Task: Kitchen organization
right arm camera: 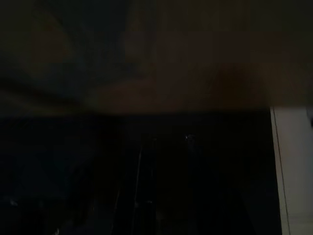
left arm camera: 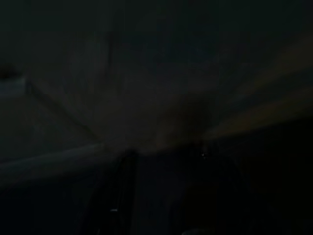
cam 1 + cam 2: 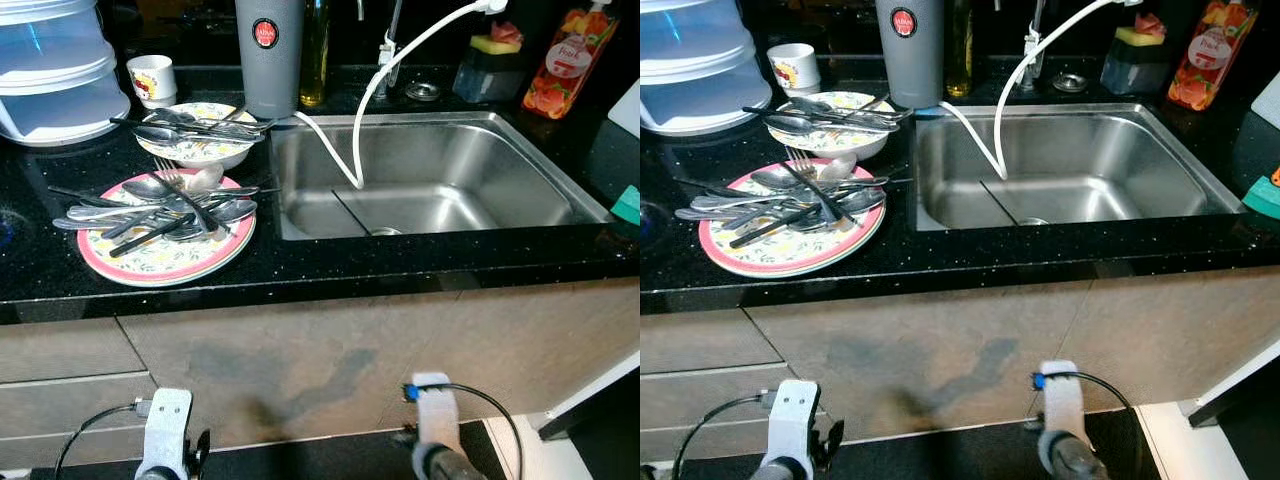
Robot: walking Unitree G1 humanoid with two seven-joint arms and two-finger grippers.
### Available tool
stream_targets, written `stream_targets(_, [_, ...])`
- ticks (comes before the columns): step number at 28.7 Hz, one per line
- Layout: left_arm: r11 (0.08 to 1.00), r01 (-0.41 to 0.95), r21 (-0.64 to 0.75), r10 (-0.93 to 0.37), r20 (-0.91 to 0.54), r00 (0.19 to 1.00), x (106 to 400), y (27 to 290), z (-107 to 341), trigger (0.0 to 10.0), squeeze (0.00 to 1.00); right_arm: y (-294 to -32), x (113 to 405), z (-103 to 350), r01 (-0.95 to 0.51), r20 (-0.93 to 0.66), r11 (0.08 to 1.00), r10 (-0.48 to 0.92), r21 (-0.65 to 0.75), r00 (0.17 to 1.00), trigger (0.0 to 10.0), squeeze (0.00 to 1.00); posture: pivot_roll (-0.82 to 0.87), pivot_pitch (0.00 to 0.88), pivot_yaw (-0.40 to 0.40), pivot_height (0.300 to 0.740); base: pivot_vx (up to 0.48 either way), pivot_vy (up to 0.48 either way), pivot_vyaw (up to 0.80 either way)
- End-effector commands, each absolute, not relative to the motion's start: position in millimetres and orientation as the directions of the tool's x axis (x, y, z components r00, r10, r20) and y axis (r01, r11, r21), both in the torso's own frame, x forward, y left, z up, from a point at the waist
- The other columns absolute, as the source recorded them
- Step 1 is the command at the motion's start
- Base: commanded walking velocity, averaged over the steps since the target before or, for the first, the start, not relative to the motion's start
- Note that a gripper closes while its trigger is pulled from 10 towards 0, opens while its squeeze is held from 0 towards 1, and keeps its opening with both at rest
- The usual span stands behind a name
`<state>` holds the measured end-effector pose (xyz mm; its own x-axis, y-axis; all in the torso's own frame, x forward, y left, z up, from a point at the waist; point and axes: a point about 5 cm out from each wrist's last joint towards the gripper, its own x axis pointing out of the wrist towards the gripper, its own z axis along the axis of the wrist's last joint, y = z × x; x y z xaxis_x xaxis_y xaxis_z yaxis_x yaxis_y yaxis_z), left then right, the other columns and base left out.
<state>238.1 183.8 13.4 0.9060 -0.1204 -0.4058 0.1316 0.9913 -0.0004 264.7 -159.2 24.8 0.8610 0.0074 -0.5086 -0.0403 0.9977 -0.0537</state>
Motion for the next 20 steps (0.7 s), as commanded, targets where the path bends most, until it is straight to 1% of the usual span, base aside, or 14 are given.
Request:
stream_targets(1, [0.988, 0.153, -0.008, -0.143, -0.398, 0.906, 231, 183, 17, 10.0, 0.0, -163, 262, 32, -0.044, -0.504, 0.996, 0.0, -0.075, 0.864, 10.0, 0.0, -0.01, 0.176, -0.005, 0.74, 0.0, 0.0, 0.0])
stream_targets(3, [0.99, 0.138, 0.006, -0.13, -0.306, 0.943, 228, 188, 39, 10.0, 0.0, -165, 262, 53, -0.047, -0.438, 0.997, 0.012, -0.067, 0.899, 10.0, 0.0, -0.01, 0.182, -0.002, 0.74, 0.0, 0.0, 0.0])
stream_targets(4, [0.99, 0.138, 0.006, -0.13, -0.306, 0.943, 228, 188, 39, 10.0, 0.0, -165, 262, 53, -0.047, -0.438, 0.997, 0.012, -0.067, 0.899, 10.0, 0.0, -0.01, 0.182, -0.002, 0.74, 0.0, 0.0, 0.0])
stream_targets(5, [0.991, 0.133, -0.02, -0.133, -0.271, 0.953, 226, 188, 48, 10.0, 0.0, -165, 261, 64, -0.057, -0.396, 0.998, 0.036, -0.04, 0.917, 10.0, 0.0, -0.02, 0.179, -0.002, 0.74, 0.0, 0.0, 0.0])
stream_targets(7, [0.991, 0.132, -0.031, -0.135, -0.269, 0.954, 221, 189, 50, 10.0, 0.0, -165, 258, 65, -0.07, -0.395, 0.997, 0.052, -0.031, 0.917, 10.0, 0.0, -0.02, 0.179, -0.002, 0.74, 0.0, 0.0, 0.0])
stream_targets(10, [0.991, 0.129, -0.042, -0.135, -0.288, 0.948, 218, 189, 47, 10.0, 0.0, -165, 255, 61, -0.077, -0.406, 0.997, 0.06, -0.026, 0.912, 10.0, 0.0, -0.02, 0.187, -0.002, 0.74, 0.0, 0.0, 0.0])
stream_targets(12, [0.997, 0.073, -0.017, -0.073, -0.436, 0.897, 202, 197, 13, 10.0, 0.0, -175, 235, 23, -0.064, -0.545, 0.994, 0.007, -0.086, 0.838, 10.0, 0.0, -0.01, 0.18, -0.002, 0.74, 0.0, 0.0, 0.0])
stream_targets(14, [0.998, 0.07, 0.004, -0.061, -0.447, 0.892, 200, 199, 11, 10.0, 0.0, -178, 230, 18, -0.055, -0.568, 0.994, -0.008, -0.095, 0.823, 10.0, 0.0, -0.02, 0.181, -0.005, 0.74, 0.0, 0.0, 0.0])
stream_targets(17, [0.997, 0.077, 0.004, -0.071, -0.326, 0.943, 222, 196, 45, 10.0, 0.0, -178, 243, 46, -0.042, -0.498, 0.996, -0.002, -0.078, 0.867, 10.0, 0.0, -0.01, 0.193, -0.007, 0.74, 0.0, 0.0, 0.0])
stream_targets(18, [0.997, 0.077, 0.004, -0.071, -0.326, 0.943, 222, 196, 45, 10.0, 0.0, -178, 243, 46, -0.042, -0.498, 0.996, -0.002, -0.078, 0.867, 10.0, 0.0, -0.01, 0.193, -0.007, 0.74, 0.0, 0.0, 0.0])
stream_targets(19, [0.996, 0.086, 0.002, -0.082, -0.283, 0.956, 230, 194, 58, 10.0, 0.0, -177, 253, 60, -0.038, -0.45, 0.996, 0.0, -0.075, 0.893, 10.0, 0.0, -0.02, 0.185, -0.005, 0.74, 0.0, 0.0, 0.0])
stream_targets(20, [0.996, 0.086, 0.002, -0.082, -0.283, 0.956, 230, 194, 58, 10.0, 0.0, -177, 253, 60, -0.038, -0.45, 0.996, 0.0, -0.075, 0.893, 10.0, 0.0, -0.02, 0.185, -0.005, 0.74, 0.0, 0.0, 0.0])
